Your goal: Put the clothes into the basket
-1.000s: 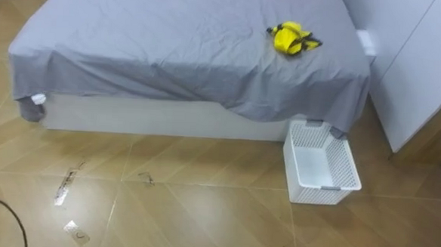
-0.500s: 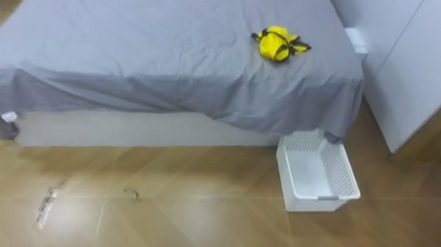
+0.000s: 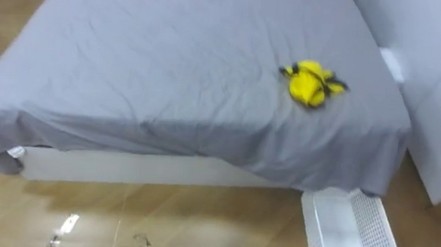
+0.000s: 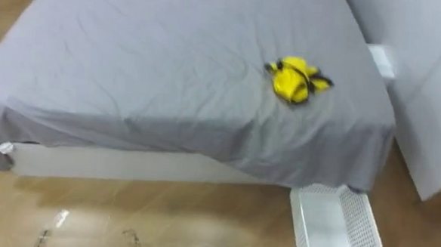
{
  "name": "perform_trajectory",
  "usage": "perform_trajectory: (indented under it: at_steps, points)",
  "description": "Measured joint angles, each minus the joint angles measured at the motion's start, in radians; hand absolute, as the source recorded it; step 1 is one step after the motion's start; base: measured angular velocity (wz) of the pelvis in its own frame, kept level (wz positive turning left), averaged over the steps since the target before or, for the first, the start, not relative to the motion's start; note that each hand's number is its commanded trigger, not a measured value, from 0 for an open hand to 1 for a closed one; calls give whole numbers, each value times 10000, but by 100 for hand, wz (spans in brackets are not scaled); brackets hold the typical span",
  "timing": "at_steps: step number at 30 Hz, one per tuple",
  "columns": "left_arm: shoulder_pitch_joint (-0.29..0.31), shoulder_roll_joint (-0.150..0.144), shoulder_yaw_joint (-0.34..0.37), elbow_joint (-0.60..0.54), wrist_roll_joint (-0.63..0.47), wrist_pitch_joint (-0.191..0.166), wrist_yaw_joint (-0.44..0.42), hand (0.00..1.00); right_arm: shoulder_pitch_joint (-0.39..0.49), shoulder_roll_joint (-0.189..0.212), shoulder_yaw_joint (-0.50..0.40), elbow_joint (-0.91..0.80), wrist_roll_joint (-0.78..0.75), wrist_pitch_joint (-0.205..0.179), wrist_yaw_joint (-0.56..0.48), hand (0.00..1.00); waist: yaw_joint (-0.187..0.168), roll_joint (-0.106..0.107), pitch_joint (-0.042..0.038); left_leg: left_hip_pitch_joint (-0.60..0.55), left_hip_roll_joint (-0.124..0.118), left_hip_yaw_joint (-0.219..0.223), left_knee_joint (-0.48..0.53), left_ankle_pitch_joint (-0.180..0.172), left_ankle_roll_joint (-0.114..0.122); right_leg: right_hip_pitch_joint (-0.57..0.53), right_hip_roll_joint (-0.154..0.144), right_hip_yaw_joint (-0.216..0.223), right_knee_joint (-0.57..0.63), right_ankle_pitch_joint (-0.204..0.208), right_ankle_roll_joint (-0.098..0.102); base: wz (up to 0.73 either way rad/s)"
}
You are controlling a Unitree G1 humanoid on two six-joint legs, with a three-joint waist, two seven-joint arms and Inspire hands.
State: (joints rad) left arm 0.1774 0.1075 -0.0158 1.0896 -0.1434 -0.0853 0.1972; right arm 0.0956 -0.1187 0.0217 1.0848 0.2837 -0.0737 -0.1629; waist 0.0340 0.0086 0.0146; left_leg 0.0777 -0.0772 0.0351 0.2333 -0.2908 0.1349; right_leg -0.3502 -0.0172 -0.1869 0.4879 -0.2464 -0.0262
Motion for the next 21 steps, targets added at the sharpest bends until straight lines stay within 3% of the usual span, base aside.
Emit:
perform_trajectory:
  at_steps: [1,2,3,4,5,6,7,8,10,11,12,13,14,15,16,18,21]
  points:
    - [98,-100,-16,1,-6,12,-89,0,-39,-17,-56,-113,18,-16,-104,0,14,116,23,535,112,-150,-162,-260,-41,-66,47,-196,-1365,869,-17,47]
    - [176,-119,-28,-15,-3,10,-118,0,-44,-18,-78,-176,0,-28,-177,0,12,147,33,803,196,-190,-228,-363,-90,-30,89,-275,-1903,1265,-15,46]
    - [264,-95,-49,-12,-4,9,-117,0,-73,-11,-79,-367,-36,-38,-324,0,24,234,5,1240,346,-270,-371,-548,-203,-5,121,-472,-2645,2108,-169,33]
    - [312,-6,-52,-11,-4,9,-116,0,-172,-9,-85,-631,-90,-157,-400,0,70,253,-13,1497,467,-276,-357,-712,-367,-54,223,-472,-2883,2865,-501,22]
    - [365,50,-47,-9,-3,9,-118,0,-236,-4,-114,-768,-116,-239,-414,0,94,231,-46,1565,530,-315,-328,-772,-462,-81,314,-451,-2793,3131,-671,0]
    - [563,118,5,-5,-6,8,-123,0,-300,-10,-302,-1165,-169,-380,-429,0,158,367,-130,1626,775,-326,-271,-935,-800,-81,555,-426,-2413,3264,-779,-12]
    - [672,151,59,23,-3,13,-134,0,-328,-74,-476,-1694,-220,-426,-483,0,260,685,-146,1830,1115,-264,-251,-1059,-1131,-100,778,-765,-1743,2977,-1020,-17]
    - [711,180,156,8,34,9,-136,0,-371,-93,-475,-1981,-245,-422,-547,0,304,774,-110,1946,1227,-159,-214,-1020,-1344,-126,828,-931,-1346,2762,-1083,-12]
    - [714,256,471,44,69,2,-102,0,-550,-98,-411,-2574,-398,-440,-652,0,198,735,-48,2234,1353,-168,640,-339,-2254,-151,629,-1419,424,1622,-1520,-2]
    - [747,262,541,44,71,-2,-88,0,-628,-93,-373,-2639,-447,-404,-655,0,183,583,62,2314,1351,-203,1092,-86,-2258,-239,569,-1617,838,1360,-1452,-28]
    - [956,403,545,17,72,-80,-13,0,-649,-35,-155,-2947,-493,-367,-676,0,253,475,-45,2063,1395,-14,2541,212,-2389,68,842,-1615,-33,1235,-1392,-63]
    - [1048,413,545,99,46,-90,59,0,-794,-144,6,-3235,-524,-365,-677,0,369,789,-80,1559,1672,142,4115,424,-2433,525,1166,-1748,-212,917,-1707,-64]
    - [1041,428,575,92,7,-93,103,0,-890,-121,22,-3232,-533,-349,-686,0,325,760,-64,1277,1750,103,4814,583,-2313,643,1231,-1711,-172,760,-1711,-26]
    - [1014,499,603,-39,-5,-104,180,0,-962,-71,89,-3228,-534,-334,-707,0,194,449,31,703,1757,123,5562,444,-2176,1014,1182,-1551,-330,582,-1657,24]
    - [990,514,535,-221,-13,-122,236,0,-894,-80,96,-3227,-494,-325,-807,0,94,137,29,54,1805,227,5843,149,-2006,1480,1157,-1258,-824,614,-1564,40]
    - [994,437,394,-348,-47,-119,274,0,-874,-138,28,-3244,-516,-311,-1076,0,31,-10,15,-900,1893,233,5866,-291,-1978,2236,1160,-1148,-1618,709,-1424,21]
    - [1025,411,333,-289,54,-81,330,0,-894,-212,14,-3641,-597,-203,-1436,0,365,-80,-15,-2294,1868,202,4874,-687,-1836,2933,1108,-562,-2170,709,-1273,-40]
